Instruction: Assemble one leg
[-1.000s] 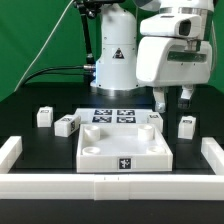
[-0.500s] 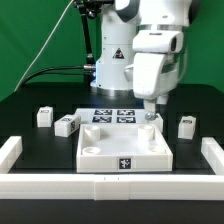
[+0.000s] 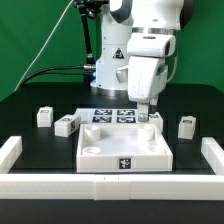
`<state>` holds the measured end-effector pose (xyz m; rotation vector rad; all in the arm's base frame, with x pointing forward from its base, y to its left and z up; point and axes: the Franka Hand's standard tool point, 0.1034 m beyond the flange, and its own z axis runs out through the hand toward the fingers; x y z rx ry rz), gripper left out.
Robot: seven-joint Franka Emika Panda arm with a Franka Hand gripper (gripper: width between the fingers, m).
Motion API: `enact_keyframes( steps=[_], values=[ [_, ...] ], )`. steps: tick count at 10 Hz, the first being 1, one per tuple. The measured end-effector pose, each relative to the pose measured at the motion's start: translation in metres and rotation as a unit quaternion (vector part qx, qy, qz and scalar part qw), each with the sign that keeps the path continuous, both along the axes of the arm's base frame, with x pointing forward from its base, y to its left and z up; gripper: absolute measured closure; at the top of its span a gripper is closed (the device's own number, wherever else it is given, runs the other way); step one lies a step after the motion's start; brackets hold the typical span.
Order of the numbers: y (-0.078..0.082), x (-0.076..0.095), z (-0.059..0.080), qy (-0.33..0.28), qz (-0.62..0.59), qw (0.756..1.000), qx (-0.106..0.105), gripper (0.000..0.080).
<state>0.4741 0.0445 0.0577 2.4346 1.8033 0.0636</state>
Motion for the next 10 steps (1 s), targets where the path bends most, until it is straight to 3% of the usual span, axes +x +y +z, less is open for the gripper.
enact_keyframes(
  steps=[5, 7, 10],
  values=[
    [-0.021, -0.020, -0.020, 0.013, 0.171, 0.985, -0.019, 0.0150],
    [-0.039, -0.029, -0.026, 0.017, 0.172, 0.985, -0.021, 0.0150],
    [-0.054, -0.037, -0.036, 0.031, 0.156, 0.987, -0.019, 0.0150]
  ],
)
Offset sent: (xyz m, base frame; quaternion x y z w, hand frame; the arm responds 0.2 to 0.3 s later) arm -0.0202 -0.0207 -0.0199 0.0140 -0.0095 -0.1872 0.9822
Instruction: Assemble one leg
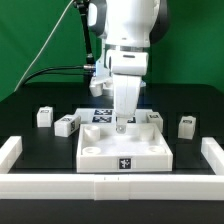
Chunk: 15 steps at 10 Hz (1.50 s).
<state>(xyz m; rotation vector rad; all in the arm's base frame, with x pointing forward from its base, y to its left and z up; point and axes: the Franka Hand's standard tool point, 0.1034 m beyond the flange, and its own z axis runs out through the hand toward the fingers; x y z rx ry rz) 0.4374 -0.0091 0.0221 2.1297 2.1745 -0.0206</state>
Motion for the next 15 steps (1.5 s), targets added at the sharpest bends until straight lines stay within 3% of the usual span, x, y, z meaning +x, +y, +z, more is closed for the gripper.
enact_keyframes(
  steps=[3, 5, 6, 7, 8, 9, 10, 11, 15],
  values=[
    [0.015, -0.002, -0.013, 0.011, 0.015, 1.000, 0.004, 0.0150],
    [0.012, 0.001, -0.014, 0.011, 0.012, 1.000, 0.003, 0.0169],
    [0.012, 0.000, -0.014, 0.012, 0.012, 1.000, 0.003, 0.0329],
    [0.012, 0.000, -0.014, 0.012, 0.012, 1.000, 0.003, 0.0329],
    [0.012, 0.000, -0.014, 0.012, 0.012, 1.000, 0.003, 0.0505],
    [0.012, 0.000, -0.015, 0.012, 0.012, 1.000, 0.003, 0.0505],
    [0.012, 0.000, -0.015, 0.012, 0.012, 1.000, 0.003, 0.0672],
    [0.012, -0.001, -0.015, 0.012, 0.012, 1.000, 0.003, 0.0740],
    [0.012, -0.001, -0.015, 0.012, 0.012, 1.000, 0.003, 0.0740]
  ],
)
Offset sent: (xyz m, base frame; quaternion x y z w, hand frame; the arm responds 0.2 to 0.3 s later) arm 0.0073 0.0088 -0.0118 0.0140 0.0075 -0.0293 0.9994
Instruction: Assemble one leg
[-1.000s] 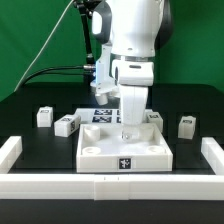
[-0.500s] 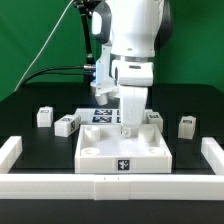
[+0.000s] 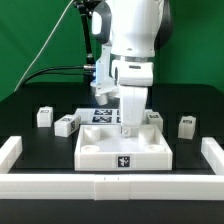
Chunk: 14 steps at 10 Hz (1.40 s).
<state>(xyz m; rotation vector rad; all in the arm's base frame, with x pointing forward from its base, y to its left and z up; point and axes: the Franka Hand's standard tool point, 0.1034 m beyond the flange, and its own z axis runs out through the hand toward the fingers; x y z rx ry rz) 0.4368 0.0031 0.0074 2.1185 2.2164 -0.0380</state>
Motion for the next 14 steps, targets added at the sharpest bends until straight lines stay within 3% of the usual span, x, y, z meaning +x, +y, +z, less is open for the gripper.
enact_keyframes(
  steps=[2, 6, 10, 12, 14],
  values=[
    [0.001, 0.001, 0.000, 0.001, 0.000, 1.000, -0.001, 0.0740],
    [0.025, 0.031, 0.000, 0.003, 0.018, 1.000, -0.009, 0.0739],
    [0.081, 0.034, 0.001, -0.012, -0.017, 1.000, 0.000, 0.0739],
    [0.080, 0.037, 0.001, -0.011, -0.017, 1.000, -0.004, 0.0739],
    [0.067, 0.039, 0.001, -0.003, -0.003, 1.000, -0.010, 0.0739]
  ],
)
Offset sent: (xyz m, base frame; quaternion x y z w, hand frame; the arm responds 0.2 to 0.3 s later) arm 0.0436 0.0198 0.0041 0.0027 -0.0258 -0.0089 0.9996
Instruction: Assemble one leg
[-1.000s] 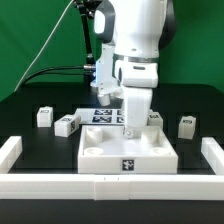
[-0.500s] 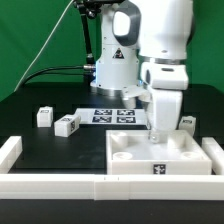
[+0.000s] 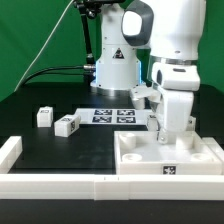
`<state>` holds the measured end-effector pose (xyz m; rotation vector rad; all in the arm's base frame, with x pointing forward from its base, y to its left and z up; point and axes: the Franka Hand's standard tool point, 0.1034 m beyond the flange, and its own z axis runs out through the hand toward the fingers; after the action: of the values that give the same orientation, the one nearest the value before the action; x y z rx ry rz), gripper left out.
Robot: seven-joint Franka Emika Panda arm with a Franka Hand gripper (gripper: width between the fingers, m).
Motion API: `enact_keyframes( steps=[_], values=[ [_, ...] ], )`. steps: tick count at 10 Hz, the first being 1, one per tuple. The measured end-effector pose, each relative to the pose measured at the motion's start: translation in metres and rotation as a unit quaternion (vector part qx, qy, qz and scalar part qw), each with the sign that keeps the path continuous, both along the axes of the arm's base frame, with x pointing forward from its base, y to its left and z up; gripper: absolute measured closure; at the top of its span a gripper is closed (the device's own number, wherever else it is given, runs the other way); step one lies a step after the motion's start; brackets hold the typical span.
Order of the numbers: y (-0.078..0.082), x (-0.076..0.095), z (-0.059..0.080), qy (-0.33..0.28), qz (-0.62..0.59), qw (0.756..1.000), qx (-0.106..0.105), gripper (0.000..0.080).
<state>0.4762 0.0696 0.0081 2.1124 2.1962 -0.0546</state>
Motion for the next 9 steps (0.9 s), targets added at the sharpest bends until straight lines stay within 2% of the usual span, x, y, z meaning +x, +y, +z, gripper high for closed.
enact_keyframes(
  steps=[2, 4, 9],
  values=[
    [-0.012, 0.011, 0.000, 0.011, 0.019, 1.000, -0.011, 0.0739],
    [-0.017, 0.016, 0.000, 0.025, 0.010, 0.999, -0.023, 0.0739],
    [0.010, 0.016, 0.000, 0.019, -0.030, 0.999, -0.024, 0.0739]
  ],
)
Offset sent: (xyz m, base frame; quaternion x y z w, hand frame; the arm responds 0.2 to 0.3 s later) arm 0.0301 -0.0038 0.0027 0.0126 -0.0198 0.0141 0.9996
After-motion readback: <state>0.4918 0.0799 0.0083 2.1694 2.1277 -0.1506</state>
